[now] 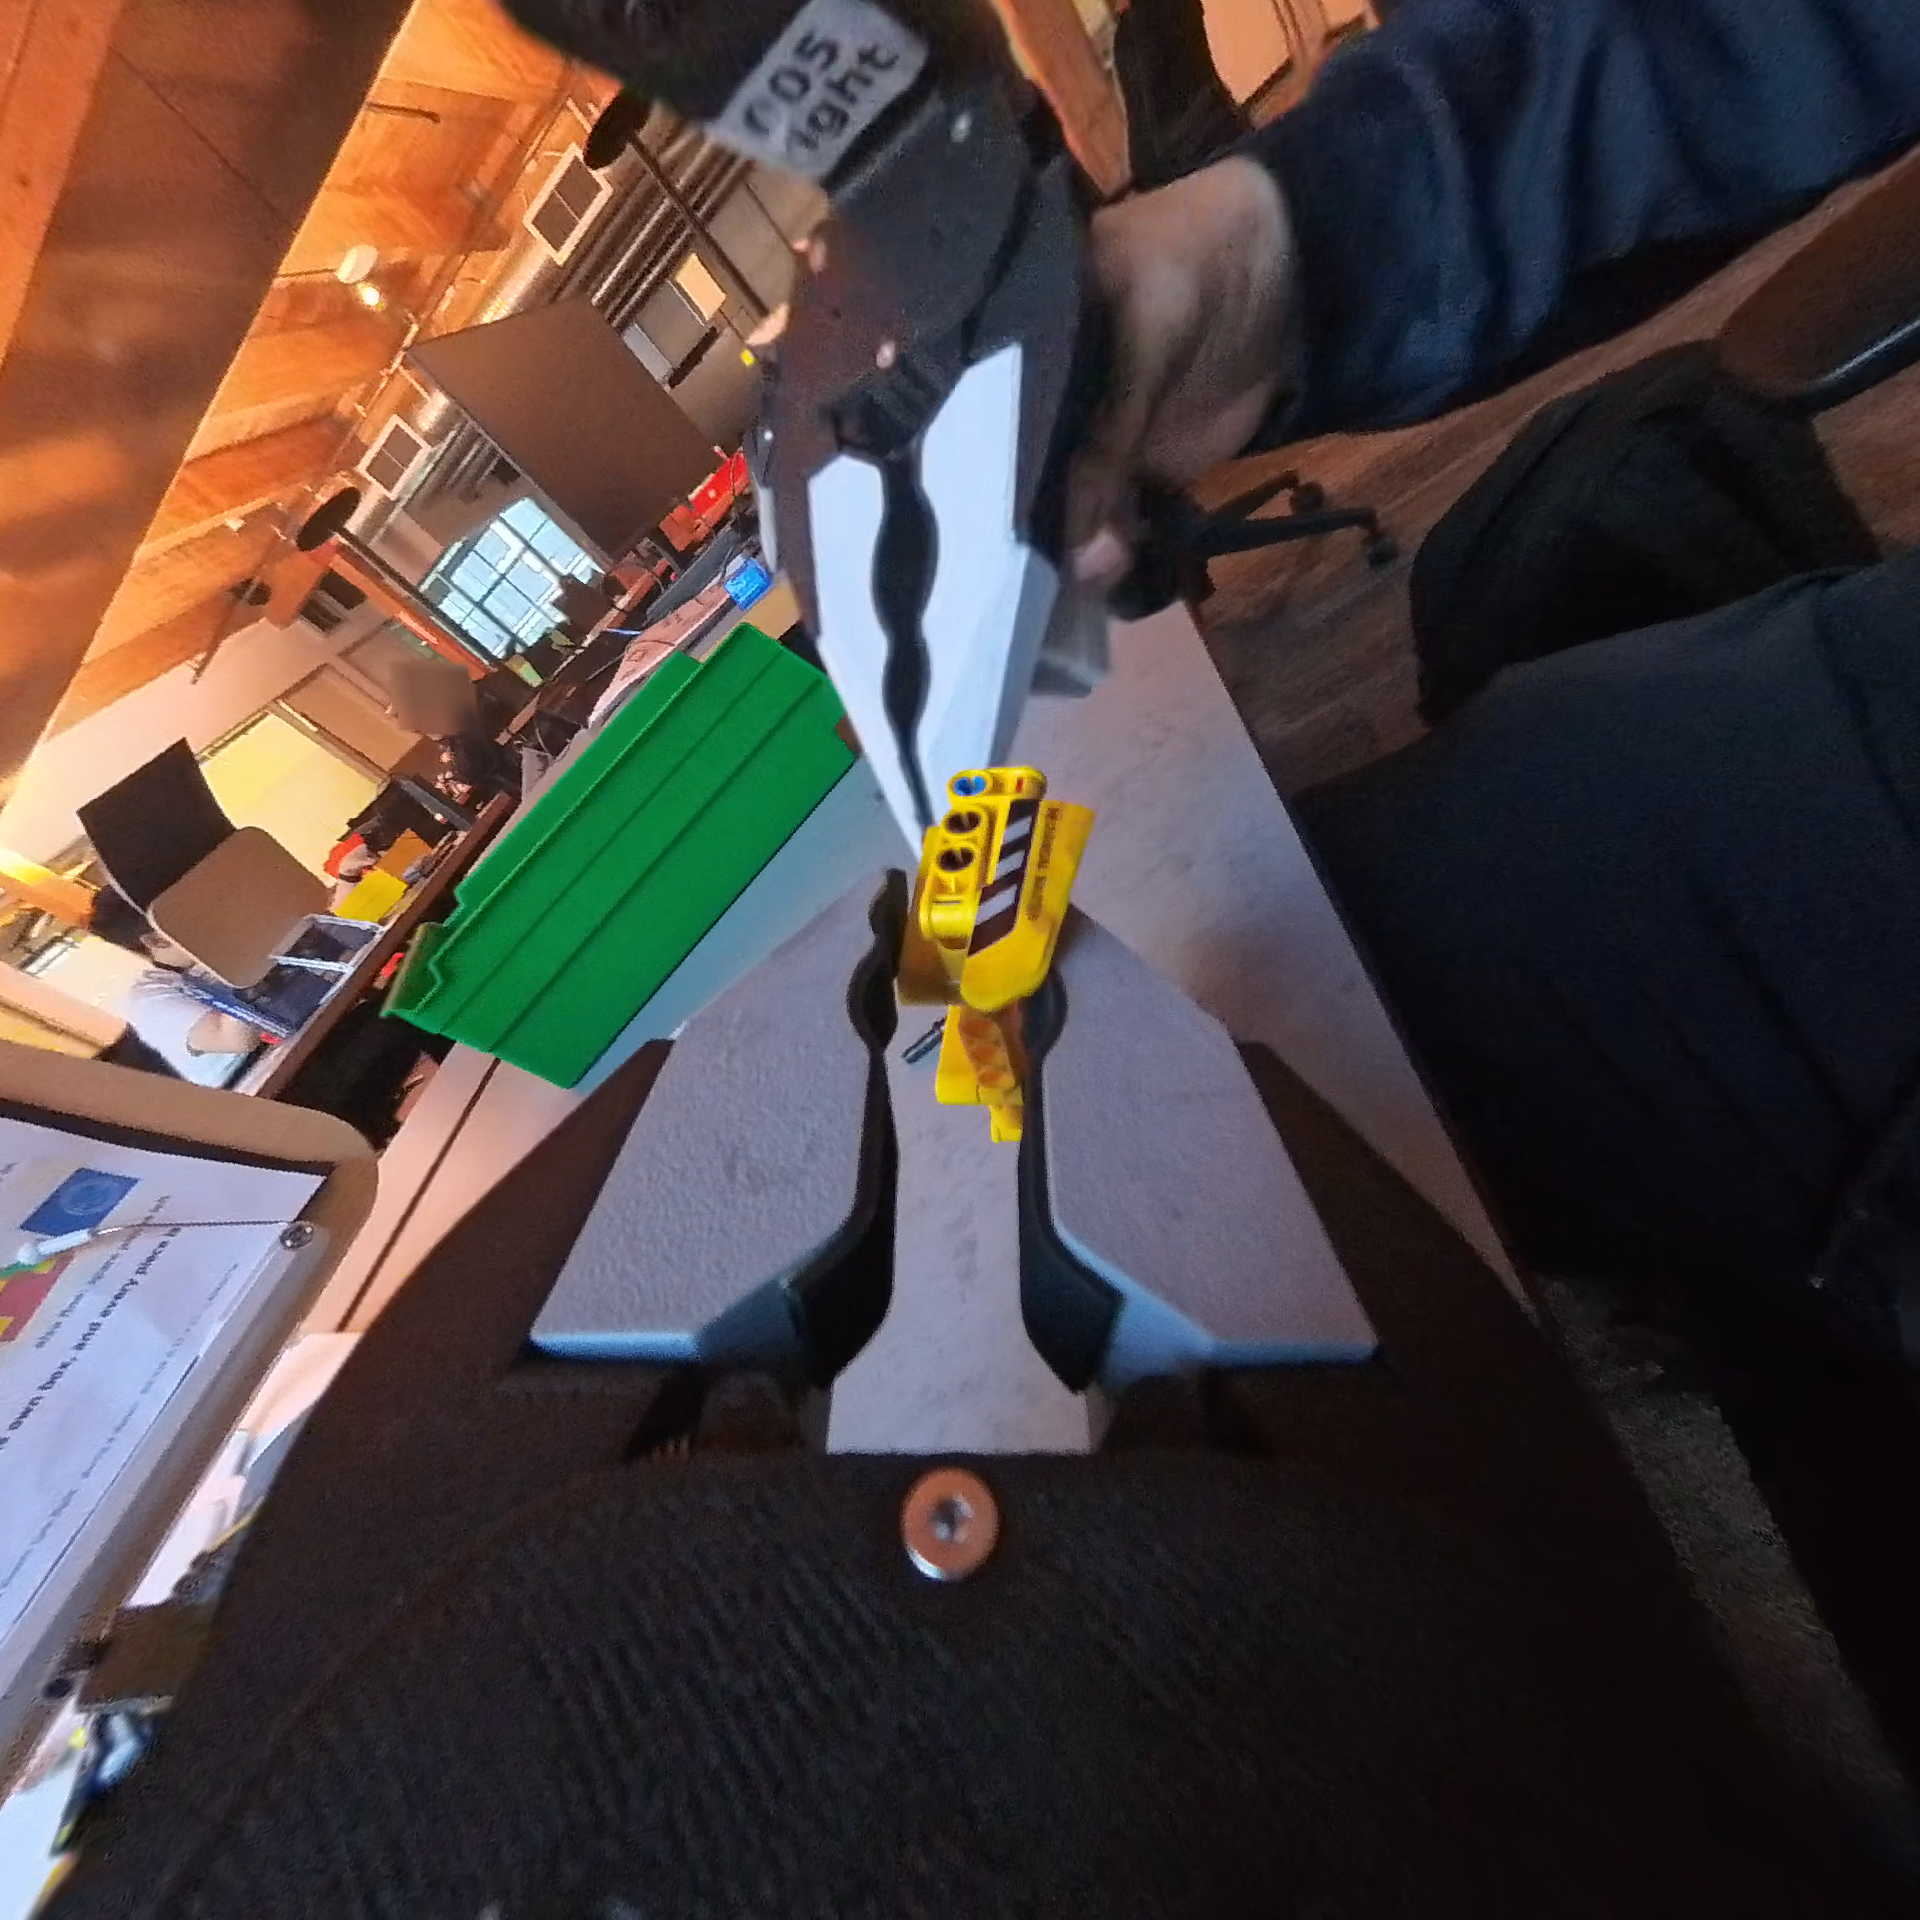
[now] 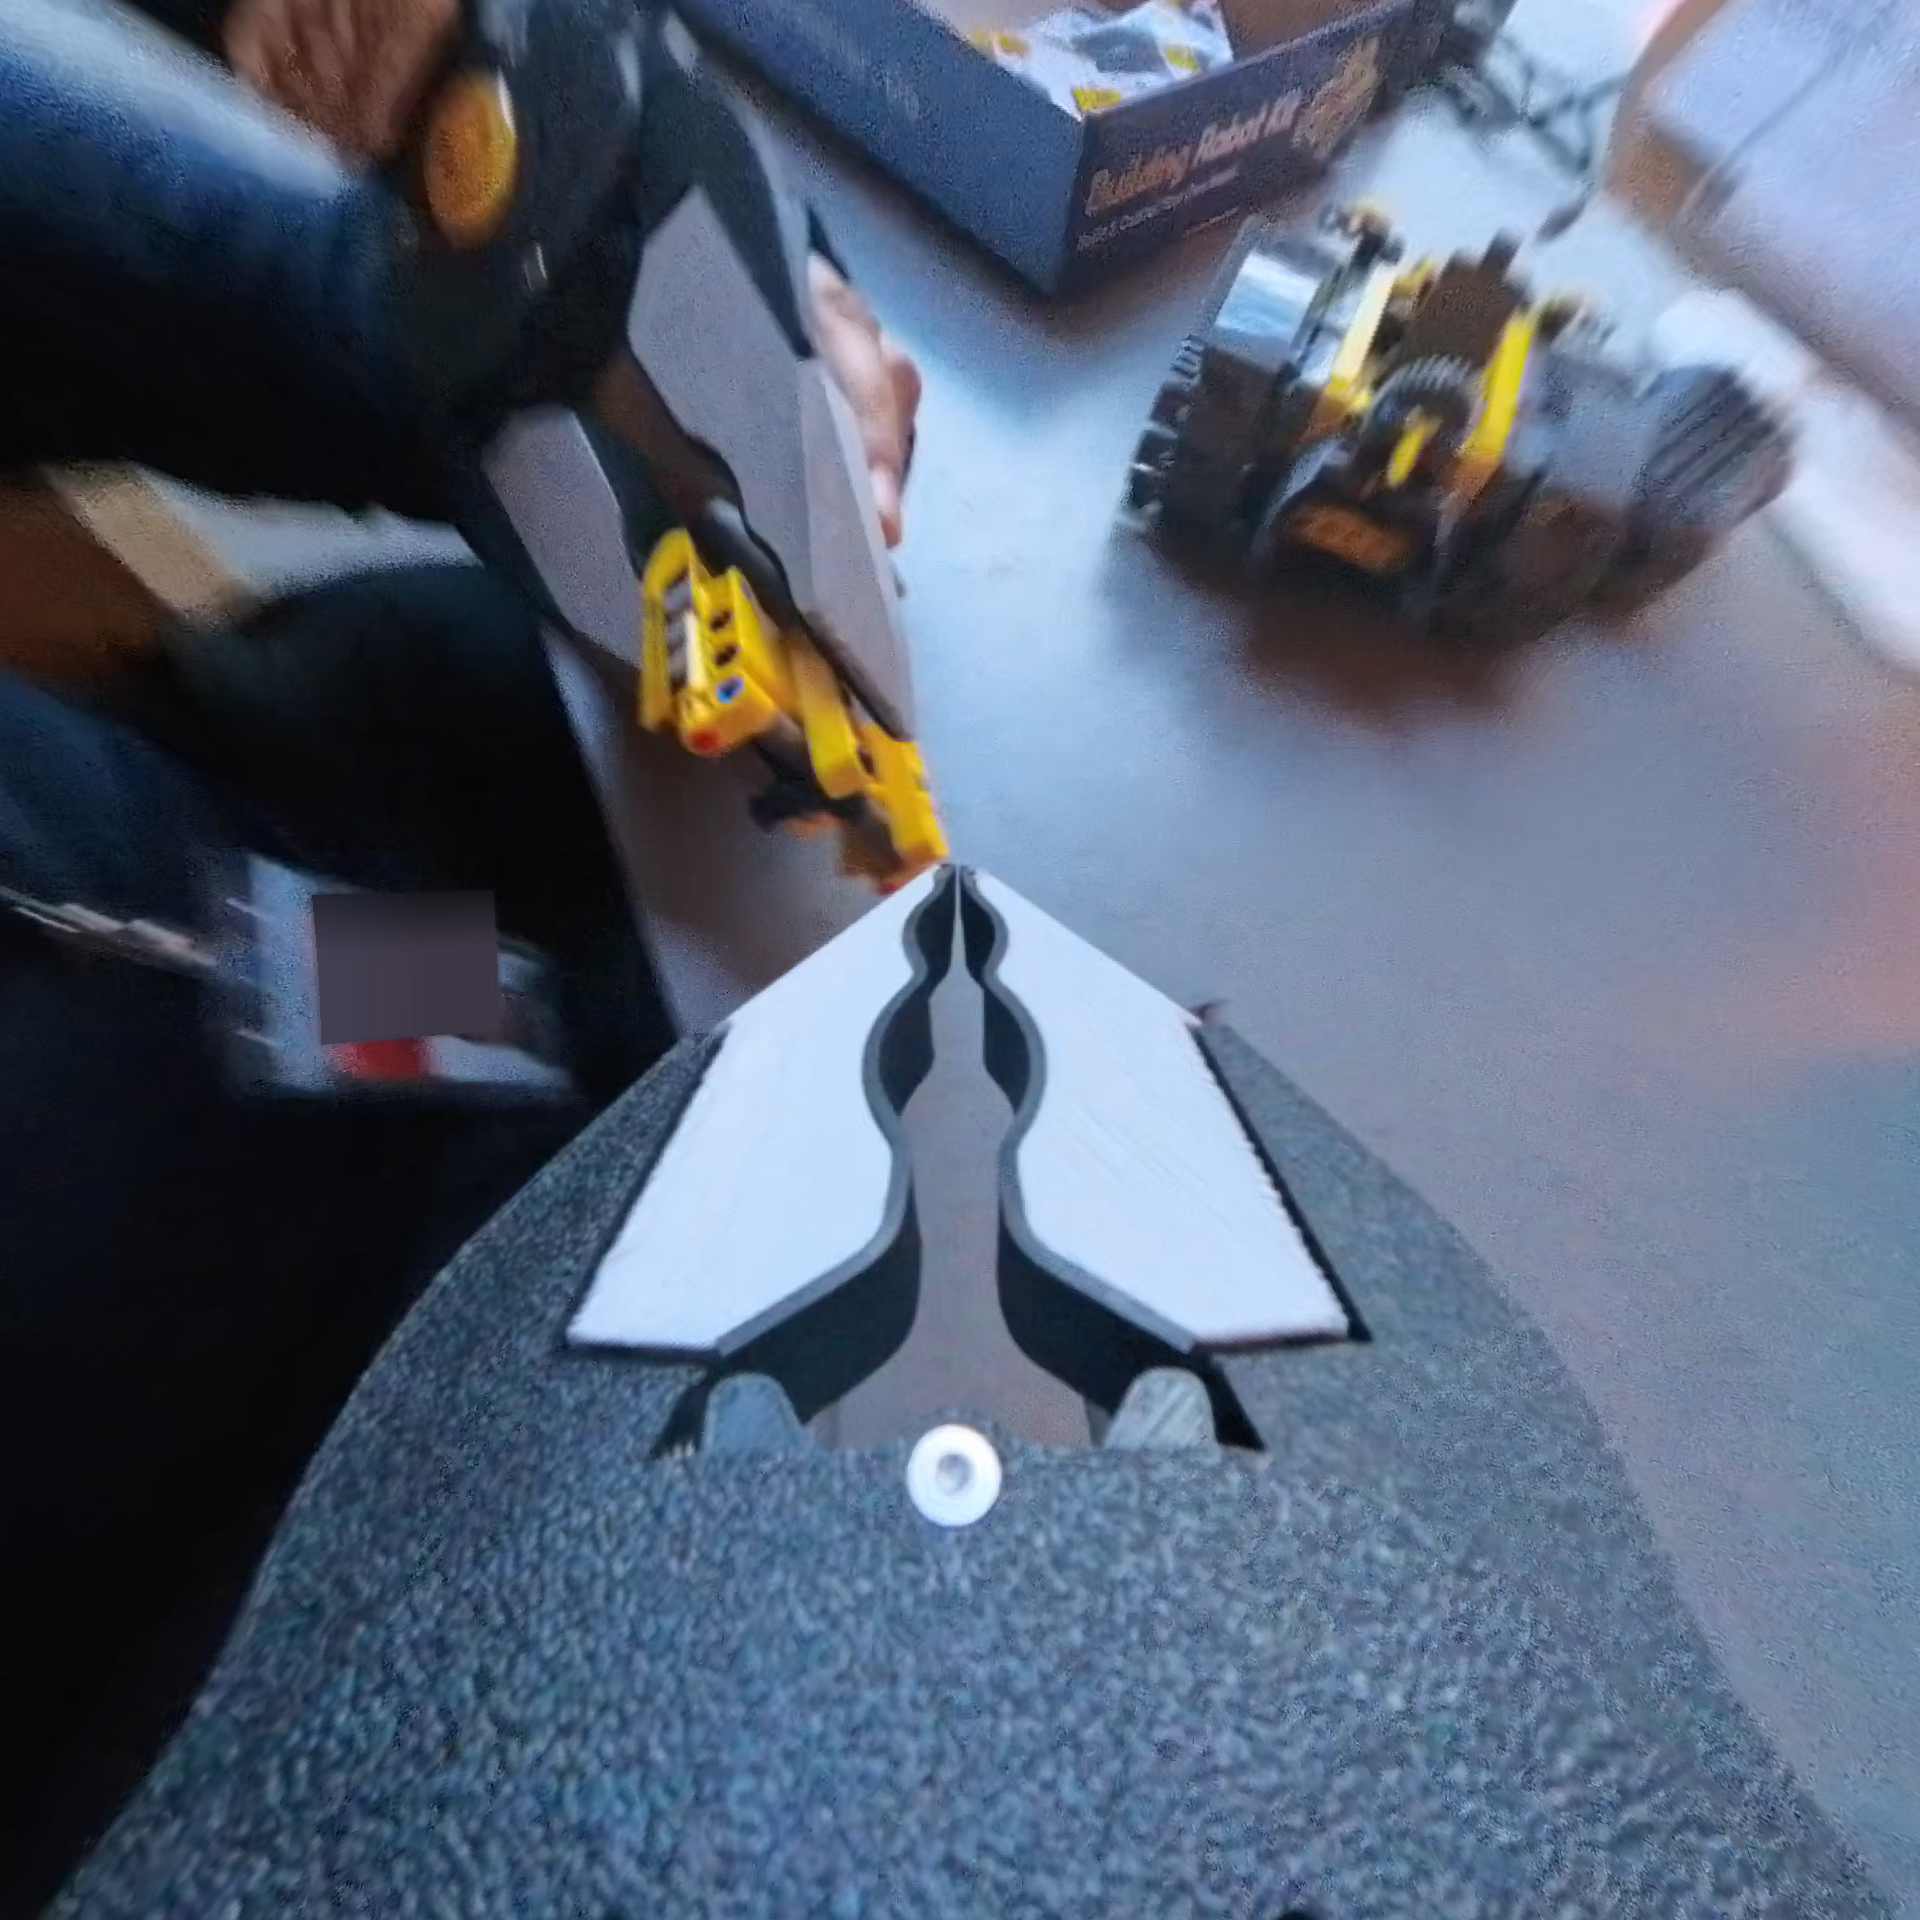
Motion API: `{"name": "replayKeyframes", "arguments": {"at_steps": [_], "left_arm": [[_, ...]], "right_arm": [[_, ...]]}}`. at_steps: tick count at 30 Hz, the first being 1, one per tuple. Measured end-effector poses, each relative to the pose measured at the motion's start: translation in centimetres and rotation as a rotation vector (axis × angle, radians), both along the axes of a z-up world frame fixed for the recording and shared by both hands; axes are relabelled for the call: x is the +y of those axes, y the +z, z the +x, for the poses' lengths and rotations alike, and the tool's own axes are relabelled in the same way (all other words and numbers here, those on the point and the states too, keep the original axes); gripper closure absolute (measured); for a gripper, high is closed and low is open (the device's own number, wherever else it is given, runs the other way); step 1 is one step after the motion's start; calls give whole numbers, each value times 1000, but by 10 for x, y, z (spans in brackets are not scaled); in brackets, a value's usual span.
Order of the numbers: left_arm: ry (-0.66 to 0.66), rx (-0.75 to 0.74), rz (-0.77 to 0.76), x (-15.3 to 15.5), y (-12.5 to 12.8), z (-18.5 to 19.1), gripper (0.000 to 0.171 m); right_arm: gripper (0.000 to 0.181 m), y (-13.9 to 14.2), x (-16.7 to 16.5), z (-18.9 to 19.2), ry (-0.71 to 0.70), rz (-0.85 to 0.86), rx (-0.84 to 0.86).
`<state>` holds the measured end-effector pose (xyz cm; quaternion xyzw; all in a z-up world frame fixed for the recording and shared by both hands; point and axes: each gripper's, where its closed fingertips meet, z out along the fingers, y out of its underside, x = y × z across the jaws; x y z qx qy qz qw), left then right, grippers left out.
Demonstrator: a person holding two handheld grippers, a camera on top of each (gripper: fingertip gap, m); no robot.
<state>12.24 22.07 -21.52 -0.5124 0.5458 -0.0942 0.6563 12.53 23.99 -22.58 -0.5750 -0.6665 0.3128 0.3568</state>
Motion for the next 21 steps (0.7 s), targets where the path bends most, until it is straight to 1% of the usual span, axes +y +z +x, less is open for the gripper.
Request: {"name": "replayKeyframes", "arguments": {"at_steps": [1,2,3,6,7,9,11,13,15,16,21], "left_arm": [[5,7,9,0,-1,0,153],[9,8,14,0,-1,0,153],[10,5,18,0,0,0,153],[-3,-7,23,-3,2,2,154],[-6,-8,29,-4,3,2,154],[-6,-9,37,-5,3,3,154],[0,-6,46,-5,4,4,153],[2,-13,50,-6,5,4,153],[6,-12,53,-6,5,5,153],[10,-8,57,-6,5,5,153],[10,-14,57,-6,6,5,153]], "right_arm": [[179,2,-9,1,-6,-146,42],[179,5,-15,2,-21,-253,90],[179,7,-17,3,-55,-328,122],[176,8,-26,2,-86,-522,185],[171,9,-29,1,-81,-597,204],[167,15,-31,1,-78,-725,267],[166,22,-32,2,-68,-823,329],[171,20,-30,1,-93,-867,346],[172,15,-31,1,-109,-867,334],[176,16,-32,1,-111,-875,347],[178,19,-34,0,-102,-932,393]]}}
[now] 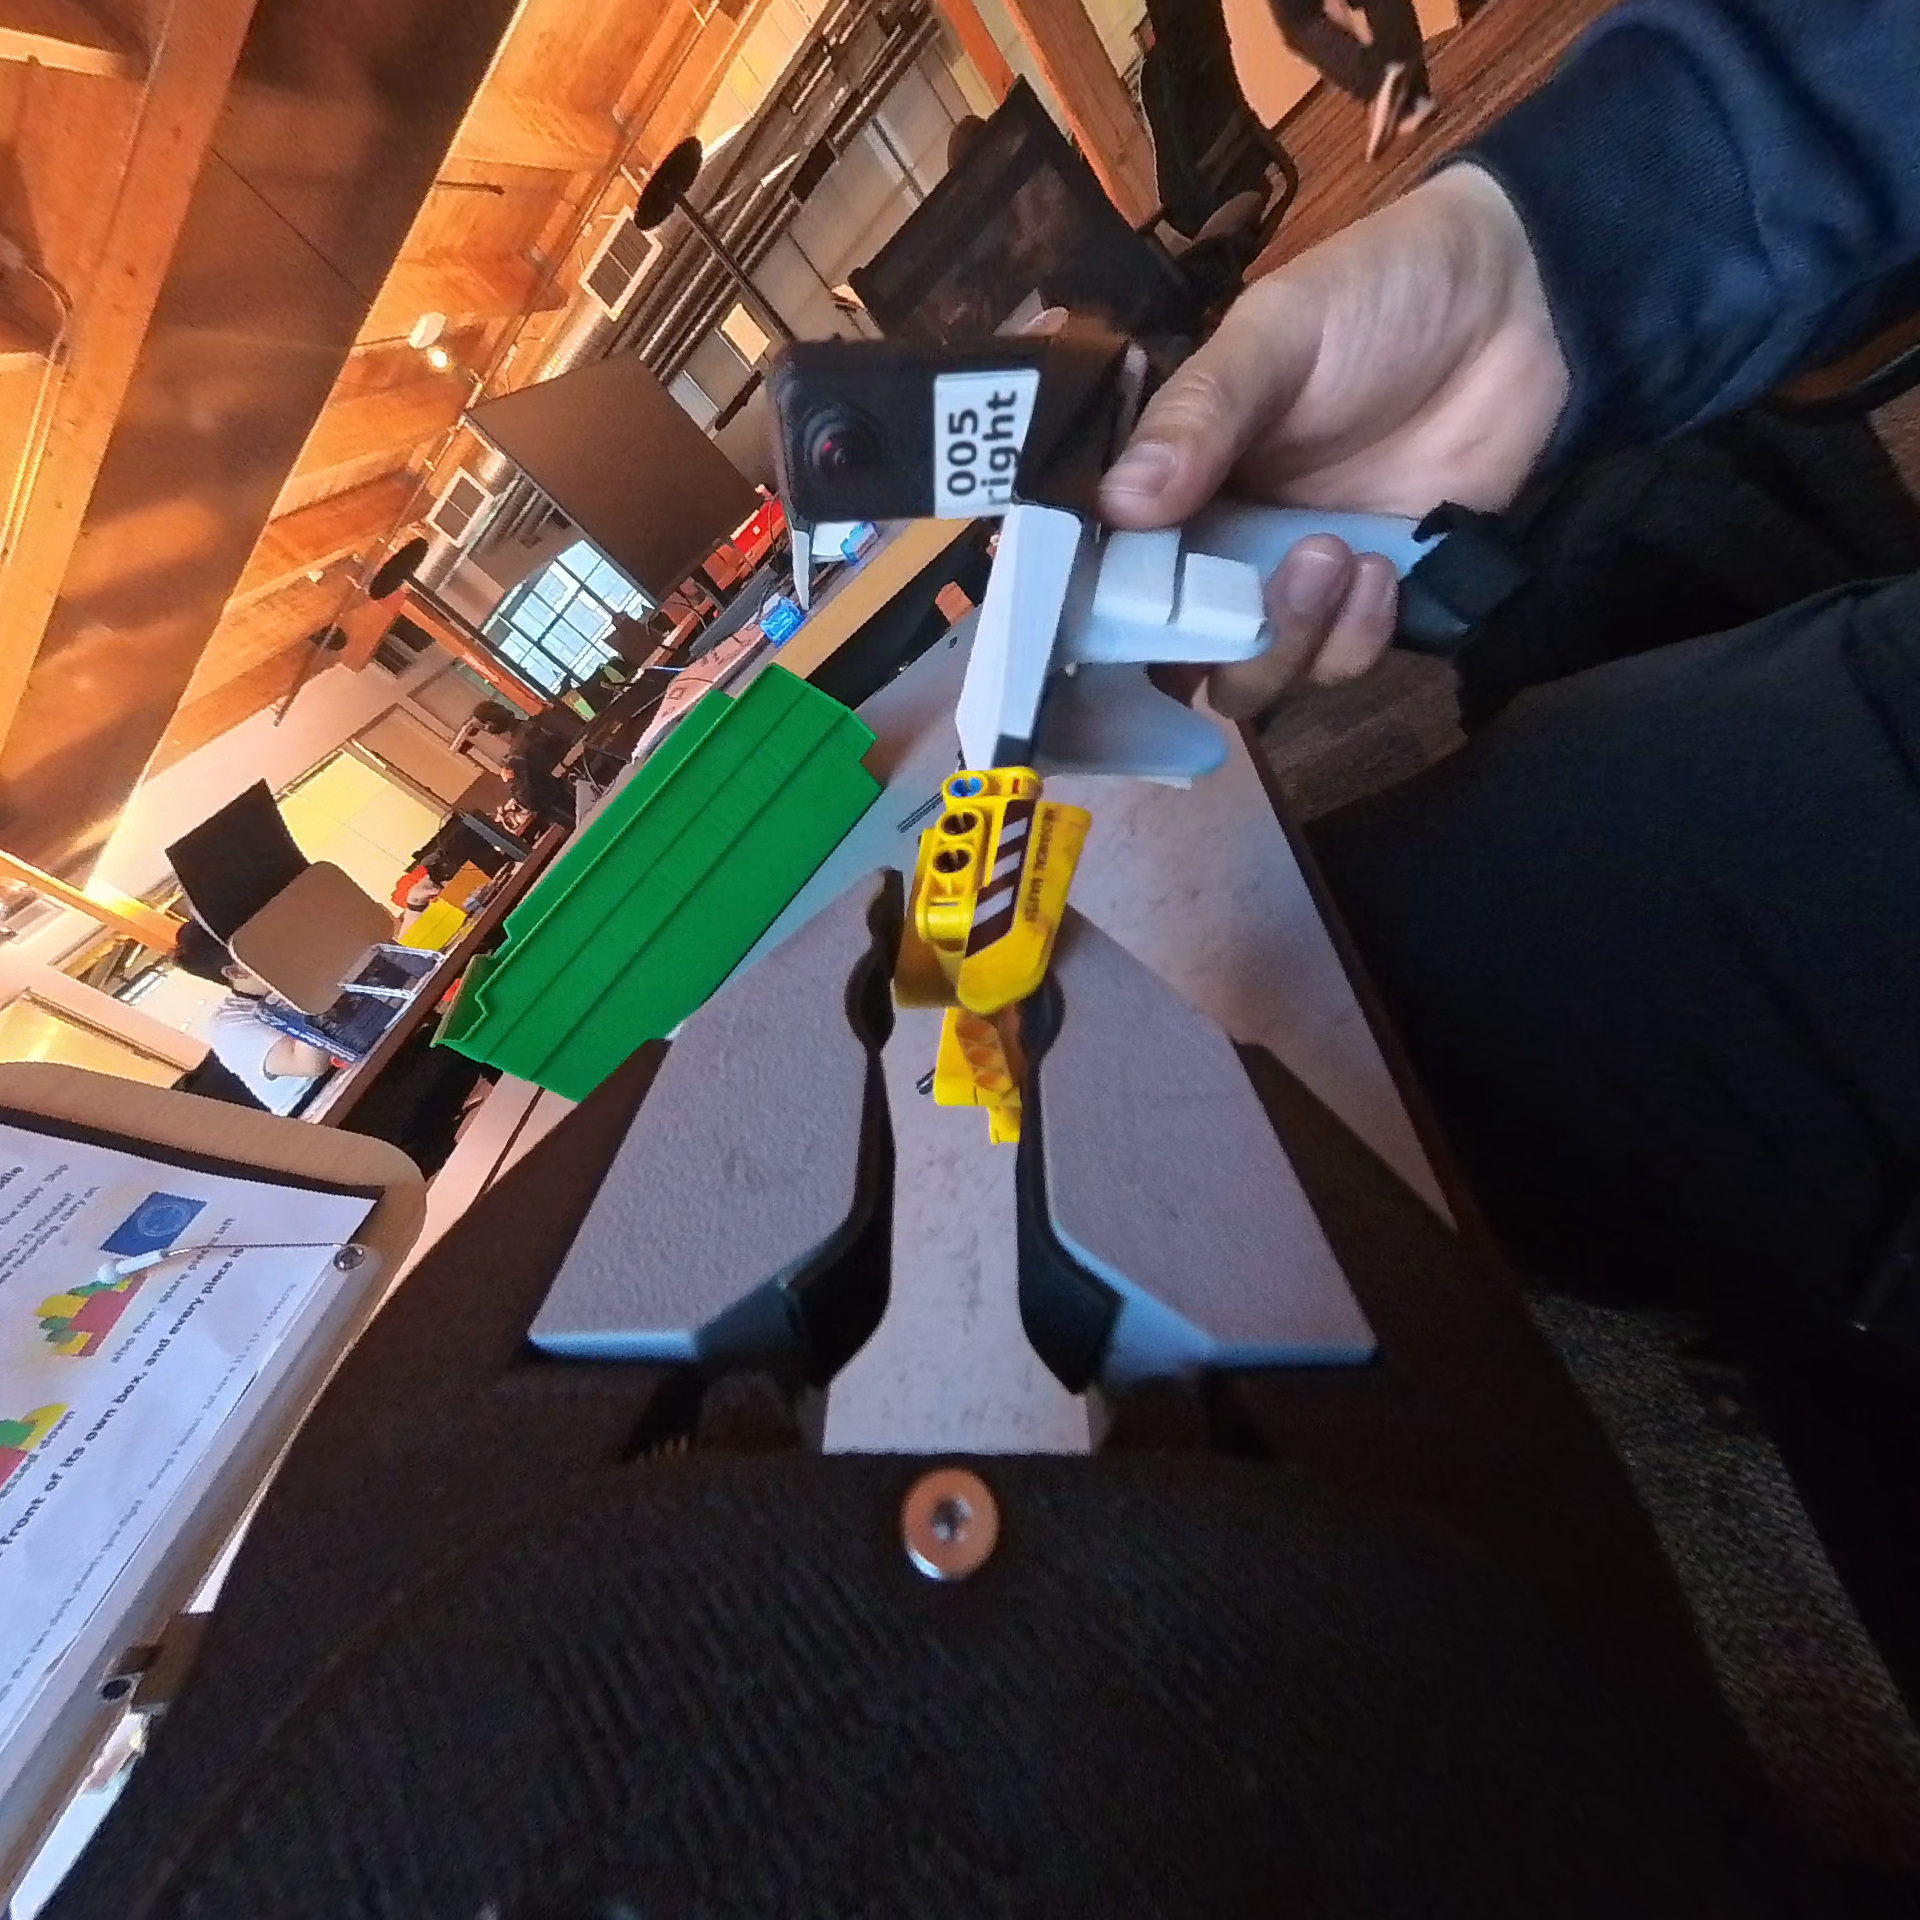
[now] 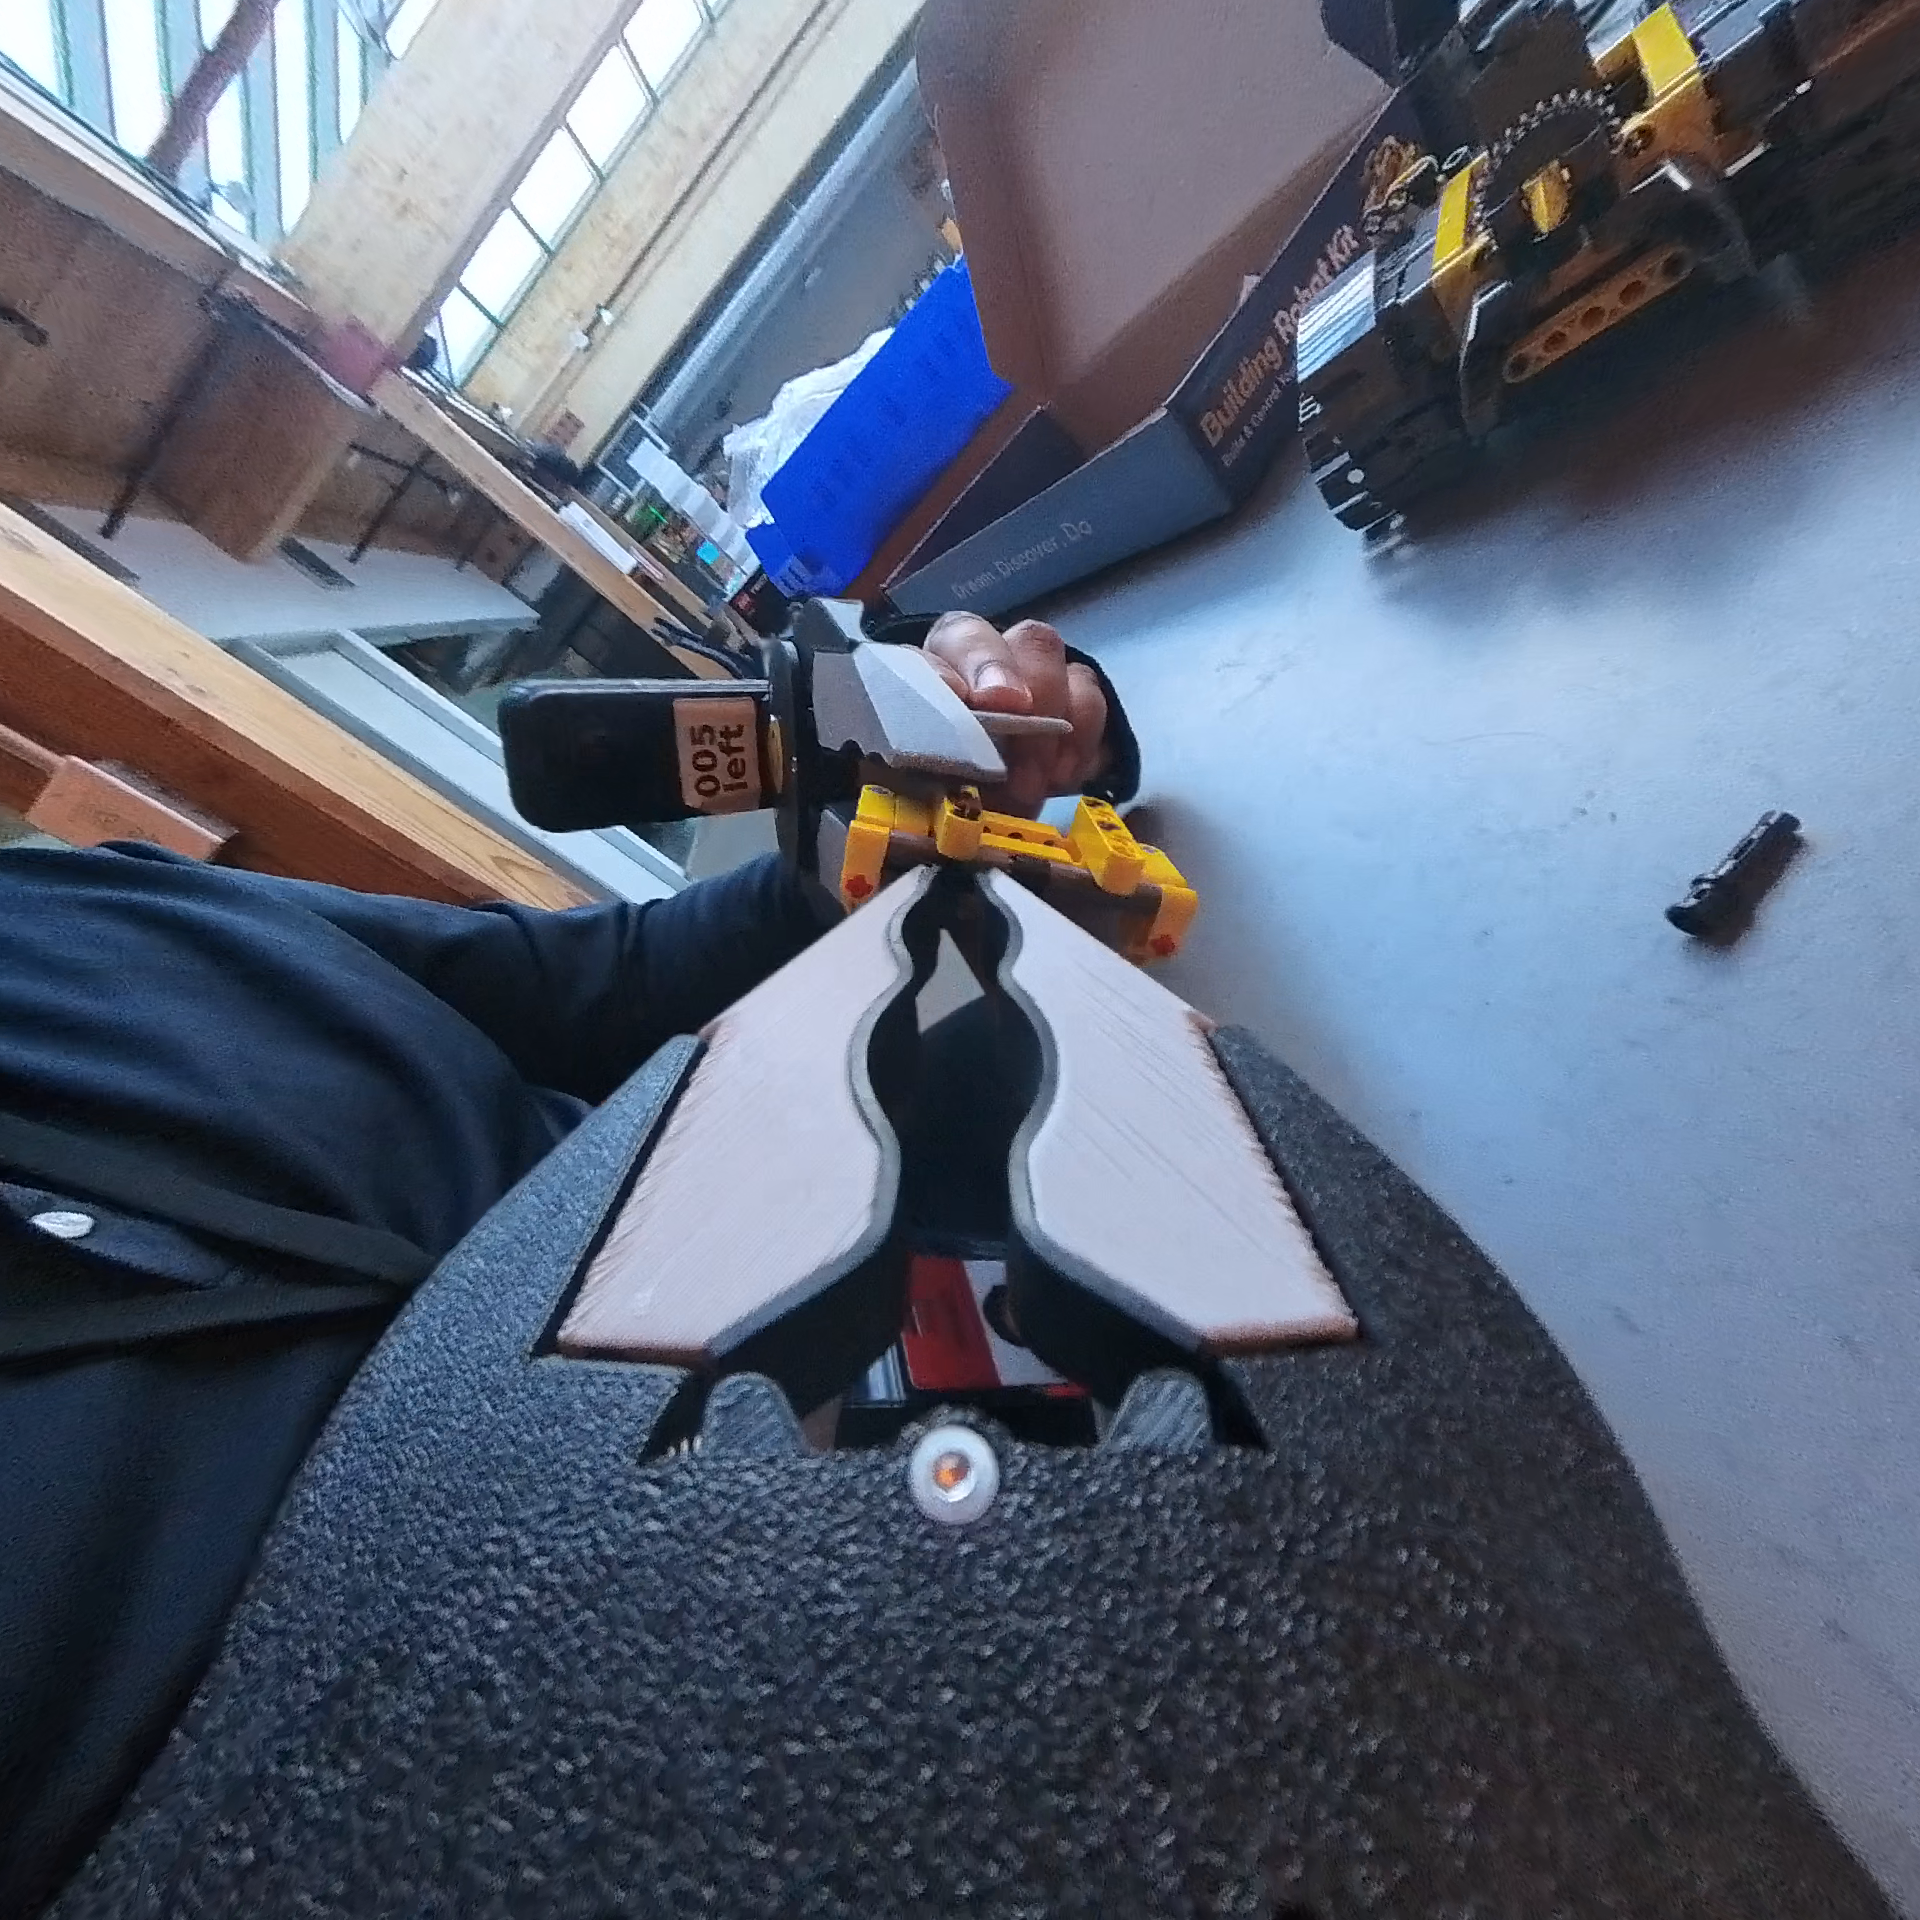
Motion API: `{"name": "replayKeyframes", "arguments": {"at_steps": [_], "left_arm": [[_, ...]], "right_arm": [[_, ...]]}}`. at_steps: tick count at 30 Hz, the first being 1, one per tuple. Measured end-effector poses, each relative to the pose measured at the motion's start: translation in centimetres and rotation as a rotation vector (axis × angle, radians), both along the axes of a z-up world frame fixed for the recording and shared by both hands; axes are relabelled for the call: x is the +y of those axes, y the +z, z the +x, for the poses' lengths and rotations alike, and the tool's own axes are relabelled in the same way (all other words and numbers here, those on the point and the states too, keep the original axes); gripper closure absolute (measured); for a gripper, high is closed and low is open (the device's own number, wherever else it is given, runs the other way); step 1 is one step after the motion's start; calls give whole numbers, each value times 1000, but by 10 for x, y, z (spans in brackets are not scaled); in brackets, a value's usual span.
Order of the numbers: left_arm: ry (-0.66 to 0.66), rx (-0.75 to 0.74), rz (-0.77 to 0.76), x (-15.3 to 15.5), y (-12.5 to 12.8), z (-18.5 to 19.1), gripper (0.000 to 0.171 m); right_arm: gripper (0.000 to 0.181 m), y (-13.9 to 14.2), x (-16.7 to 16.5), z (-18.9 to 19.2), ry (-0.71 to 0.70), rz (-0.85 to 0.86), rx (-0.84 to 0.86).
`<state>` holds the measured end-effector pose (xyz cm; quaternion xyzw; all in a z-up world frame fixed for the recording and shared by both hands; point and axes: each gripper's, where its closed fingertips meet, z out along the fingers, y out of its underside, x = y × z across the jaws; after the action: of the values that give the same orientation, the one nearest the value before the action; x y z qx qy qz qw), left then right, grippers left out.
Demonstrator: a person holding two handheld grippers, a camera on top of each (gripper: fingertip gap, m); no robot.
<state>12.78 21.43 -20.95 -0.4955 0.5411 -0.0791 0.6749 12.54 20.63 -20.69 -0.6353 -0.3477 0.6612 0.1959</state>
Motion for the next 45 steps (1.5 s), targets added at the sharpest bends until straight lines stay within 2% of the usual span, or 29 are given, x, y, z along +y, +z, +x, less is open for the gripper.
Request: {"name": "replayKeyframes", "arguments": {"at_steps": [3,13,16,21,25,28,36,38,40,43,45], "left_arm": [[0,15,3,0,-2,2,153],[24,2,-8,3,-2,-1,153],[44,42,8,5,-6,-2,153],[34,262,-1,0,-39,2,152],[77,302,53,5,-41,-3,153],[132,385,83,10,-49,-9,152],[220,548,166,11,-65,-31,152],[263,465,187,12,-52,-36,153],[262,349,86,9,-45,-42,152],[233,368,164,1,-47,-46,147],[240,362,148,0,-47,-48,147]], "right_arm": [[170,1,-2,-2,17,-38,23],[177,1,2,-9,-19,-98,73],[178,-4,3,-10,-36,-70,53],[179,-38,-4,-3,111,196,-204],[181,-45,0,-4,212,445,-393],[181,-58,5,-10,261,603,-519],[181,-81,8,-31,256,786,-625],[181,-87,8,-34,253,871,-658],[181,-87,9,-37,251,932,-693],[181,-83,12,-40,209,968,-662],[181,-79,11,-39,191,913,-598]]}}
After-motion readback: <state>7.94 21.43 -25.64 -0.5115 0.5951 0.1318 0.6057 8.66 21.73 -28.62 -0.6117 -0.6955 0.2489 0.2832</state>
